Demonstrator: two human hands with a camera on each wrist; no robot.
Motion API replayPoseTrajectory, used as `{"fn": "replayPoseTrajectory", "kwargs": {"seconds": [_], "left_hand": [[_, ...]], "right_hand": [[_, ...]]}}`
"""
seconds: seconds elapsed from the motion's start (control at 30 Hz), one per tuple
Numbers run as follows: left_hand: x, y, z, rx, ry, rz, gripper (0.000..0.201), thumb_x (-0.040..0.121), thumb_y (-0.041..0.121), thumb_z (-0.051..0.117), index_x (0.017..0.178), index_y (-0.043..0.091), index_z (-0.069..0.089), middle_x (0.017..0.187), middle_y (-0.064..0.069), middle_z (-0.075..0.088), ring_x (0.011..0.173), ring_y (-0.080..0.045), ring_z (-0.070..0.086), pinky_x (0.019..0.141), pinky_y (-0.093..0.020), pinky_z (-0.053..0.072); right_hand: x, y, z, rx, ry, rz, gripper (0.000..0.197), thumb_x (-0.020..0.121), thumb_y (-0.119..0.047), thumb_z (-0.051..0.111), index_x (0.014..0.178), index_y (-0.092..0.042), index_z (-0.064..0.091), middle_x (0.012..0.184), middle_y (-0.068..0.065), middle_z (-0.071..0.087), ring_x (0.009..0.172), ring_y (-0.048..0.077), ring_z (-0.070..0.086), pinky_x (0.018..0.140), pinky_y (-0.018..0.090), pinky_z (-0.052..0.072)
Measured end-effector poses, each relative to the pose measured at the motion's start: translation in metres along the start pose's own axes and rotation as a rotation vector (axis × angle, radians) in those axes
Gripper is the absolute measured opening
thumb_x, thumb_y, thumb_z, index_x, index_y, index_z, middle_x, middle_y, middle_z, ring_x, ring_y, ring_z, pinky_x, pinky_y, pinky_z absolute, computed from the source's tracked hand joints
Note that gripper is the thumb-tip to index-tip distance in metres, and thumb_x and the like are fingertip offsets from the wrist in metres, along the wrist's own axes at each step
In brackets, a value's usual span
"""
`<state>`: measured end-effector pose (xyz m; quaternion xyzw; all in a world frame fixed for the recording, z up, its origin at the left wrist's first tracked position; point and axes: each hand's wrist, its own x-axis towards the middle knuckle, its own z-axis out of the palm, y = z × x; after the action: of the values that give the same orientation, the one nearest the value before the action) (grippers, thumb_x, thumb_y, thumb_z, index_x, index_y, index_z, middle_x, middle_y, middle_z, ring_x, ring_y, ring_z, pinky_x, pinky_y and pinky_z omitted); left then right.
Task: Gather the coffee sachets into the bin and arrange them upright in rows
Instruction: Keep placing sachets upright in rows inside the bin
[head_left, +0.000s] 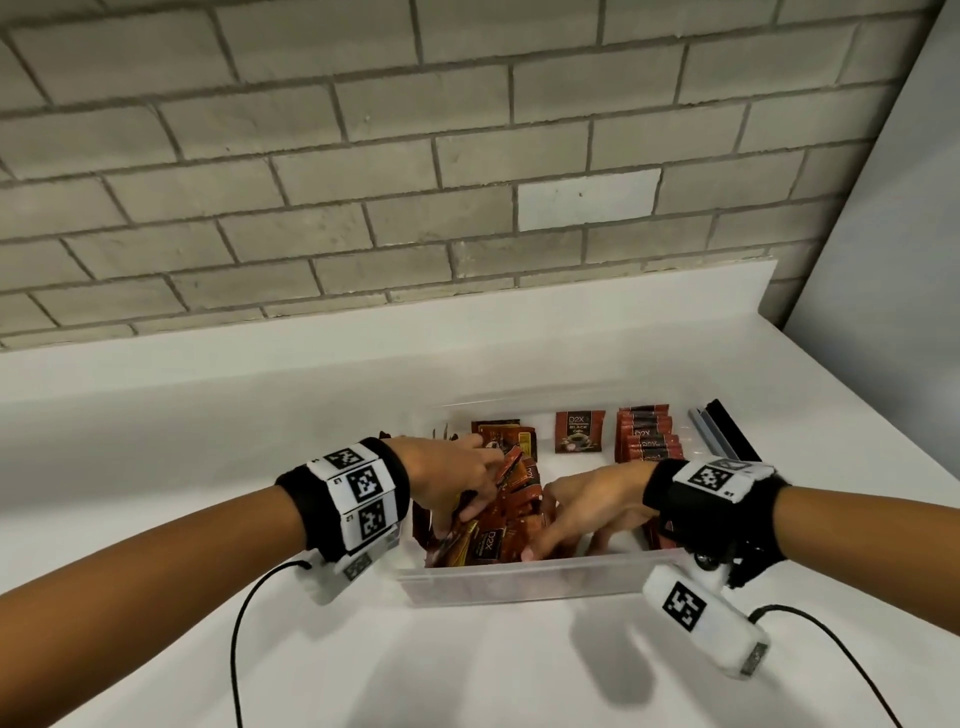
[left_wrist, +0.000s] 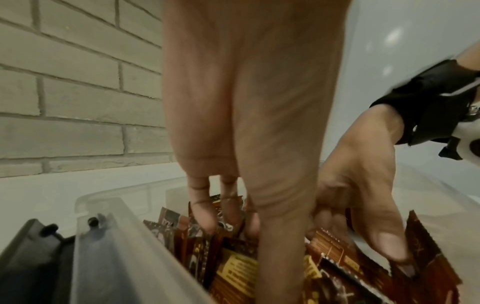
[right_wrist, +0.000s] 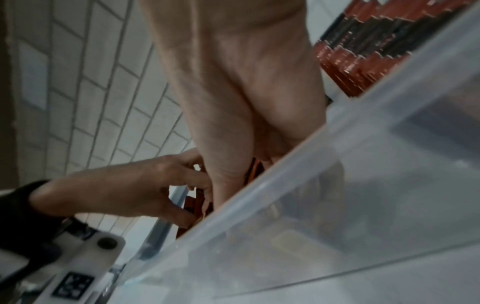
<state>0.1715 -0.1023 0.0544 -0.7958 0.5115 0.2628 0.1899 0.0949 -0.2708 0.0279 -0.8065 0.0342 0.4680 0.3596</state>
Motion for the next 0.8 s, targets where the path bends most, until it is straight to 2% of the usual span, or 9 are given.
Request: {"fn": "replayPoseTrajectory", "kwargs": {"seconds": [0.1,0.2,0.27,0.33,0.43,0.5,0.6,0.7,0.8], "left_hand": [[0.001,-0.003,0.003,-0.024,-0.011,0.049,0.025,0.074,0.020,0.078,0.087,0.016,0.056,0.111,0.006,0.041,0.106,-0.012,0.030,0.087,-0.033,0.042],[0.000,-0.006,0.004,-0.147,-0.035,0.023,0.041,0.072,0.012,0.079,0.100,0.017,0.049,0.112,-0.002,0.050,0.102,-0.015,0.035,0.079,-0.035,0.043],[0.000,-0.006,0.003,-0.165,-0.052,0.031,0.053,0.070,0.010,0.081,0.108,0.020,0.045,0.116,-0.004,0.051,0.107,-0.019,0.038,0.086,-0.042,0.045],[0.000,-0.005,0.002,-0.047,-0.083,0.072,0.049,0.072,0.018,0.081,0.111,0.022,0.051,0.117,0.000,0.050,0.112,-0.021,0.035,0.091,-0.041,0.043],[0.001,-0.007,0.002,0.045,-0.074,0.092,0.034,0.073,0.027,0.080,0.102,0.021,0.063,0.116,0.002,0.046,0.110,-0.019,0.030,0.087,-0.032,0.038],[-0.001,-0.012,0.002,-0.024,-0.015,0.102,0.028,0.070,0.026,0.081,0.094,0.019,0.067,0.110,0.005,0.046,0.106,-0.014,0.028,0.085,-0.022,0.028],[-0.011,-0.020,-0.001,-0.217,0.052,0.087,0.023,0.069,0.020,0.082,0.086,0.013,0.068,0.107,0.002,0.054,0.105,-0.012,0.035,0.081,-0.006,0.020],[-0.025,-0.024,-0.009,-0.398,0.108,0.067,0.019,0.071,0.018,0.082,0.080,0.014,0.066,0.096,0.000,0.063,0.097,-0.011,0.050,0.076,-0.013,0.035],[-0.040,-0.029,-0.020,-0.557,0.191,0.057,0.020,0.075,0.019,0.080,0.080,0.012,0.061,0.089,0.000,0.071,0.086,-0.012,0.062,0.080,-0.023,0.046]], "right_hand": [[-0.002,-0.002,0.000,0.020,0.038,-0.054,0.019,0.092,-0.026,0.064,0.106,-0.018,0.056,0.120,0.010,0.064,0.102,0.022,0.062,0.093,0.036,0.051],[-0.003,0.000,-0.004,0.001,-0.037,-0.039,0.048,0.089,-0.032,0.066,0.130,-0.014,0.049,0.130,0.011,0.059,0.113,0.025,0.059,0.100,0.039,0.048],[-0.003,0.004,-0.005,0.008,-0.064,-0.021,0.058,0.089,-0.030,0.067,0.138,-0.012,0.043,0.133,0.013,0.057,0.121,0.028,0.056,0.104,0.042,0.046],[-0.004,0.005,-0.004,0.017,-0.046,-0.033,0.052,0.089,-0.025,0.068,0.134,-0.009,0.047,0.124,0.011,0.063,0.119,0.029,0.058,0.099,0.038,0.049],[-0.003,0.004,-0.003,-0.019,0.037,-0.095,0.022,0.087,-0.025,0.070,0.103,-0.012,0.062,0.099,0.005,0.068,0.099,0.024,0.066,0.086,0.032,0.054],[-0.005,0.003,-0.002,-0.069,0.111,-0.132,0.015,0.086,-0.025,0.071,0.090,-0.013,0.061,0.097,0.006,0.067,0.090,0.019,0.064,0.082,0.031,0.056],[-0.012,0.001,-0.001,-0.183,0.217,-0.192,0.014,0.087,-0.025,0.069,0.079,-0.019,0.060,0.105,0.012,0.067,0.092,0.023,0.065,0.077,0.032,0.058],[-0.016,0.003,0.002,-0.319,0.278,-0.227,0.014,0.089,-0.032,0.065,0.088,-0.018,0.061,0.109,0.012,0.067,0.088,0.018,0.062,0.072,0.026,0.053],[-0.017,0.003,0.004,-0.264,0.147,-0.185,0.036,0.088,-0.039,0.065,0.113,-0.015,0.057,0.110,0.006,0.064,0.091,0.017,0.061,0.074,0.027,0.053]]}}
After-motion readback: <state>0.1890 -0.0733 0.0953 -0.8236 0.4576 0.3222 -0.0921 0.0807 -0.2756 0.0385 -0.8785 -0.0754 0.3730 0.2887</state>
